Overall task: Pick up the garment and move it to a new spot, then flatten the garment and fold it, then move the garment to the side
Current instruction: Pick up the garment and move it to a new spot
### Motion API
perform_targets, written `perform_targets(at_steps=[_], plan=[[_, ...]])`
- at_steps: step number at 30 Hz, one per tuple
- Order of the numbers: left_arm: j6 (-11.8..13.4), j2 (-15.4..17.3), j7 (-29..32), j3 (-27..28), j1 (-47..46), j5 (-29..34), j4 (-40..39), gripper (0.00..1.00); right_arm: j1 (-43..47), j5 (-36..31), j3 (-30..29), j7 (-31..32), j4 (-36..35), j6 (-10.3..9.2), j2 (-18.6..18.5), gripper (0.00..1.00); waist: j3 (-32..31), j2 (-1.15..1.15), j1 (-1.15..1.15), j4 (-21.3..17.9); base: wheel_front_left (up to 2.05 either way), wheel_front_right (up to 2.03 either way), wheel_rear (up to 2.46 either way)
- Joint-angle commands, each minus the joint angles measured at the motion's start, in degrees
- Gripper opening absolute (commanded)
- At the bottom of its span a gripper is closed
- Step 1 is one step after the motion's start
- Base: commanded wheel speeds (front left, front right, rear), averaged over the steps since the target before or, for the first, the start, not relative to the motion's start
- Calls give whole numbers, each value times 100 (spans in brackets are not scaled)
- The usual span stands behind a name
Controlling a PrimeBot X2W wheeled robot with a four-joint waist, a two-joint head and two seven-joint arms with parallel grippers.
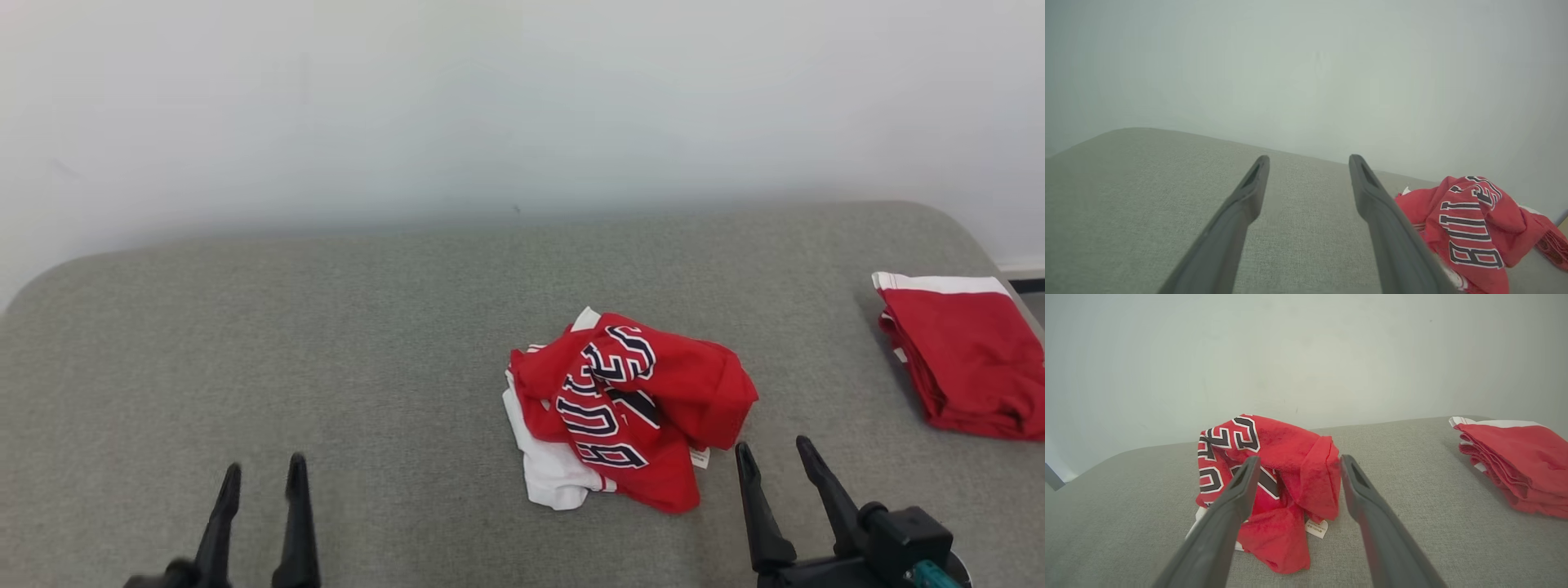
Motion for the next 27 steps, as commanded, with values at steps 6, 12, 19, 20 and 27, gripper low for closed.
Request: perform_targets(at_steps=[6,12,19,20,27], plan=[[-317,-76,-16,531,761,695,-185,100,303,-213,-39,-312,273,-13,12,100,-114,0,0,244,0,0,0],[-391,-29,-17,642,1026,1030,-24,100,409,-362,-134,-420,358,-13,12,100,-136,0,0,312,0,0,0],[-435,56,-17,677,1029,1005,69,100,490,-399,-98,-456,429,-13,-28,100,-150,0,0,397,0,0,0],[-438,47,-17,688,1023,1019,32,100,489,-394,-98,-455,428,-13,-25,100,-155,0,0,397,0,0,0],[-427,48,-17,641,833,966,-90,100,351,-355,-48,-439,355,-13,-6,100,-196,0,0,300,0,0,0]])
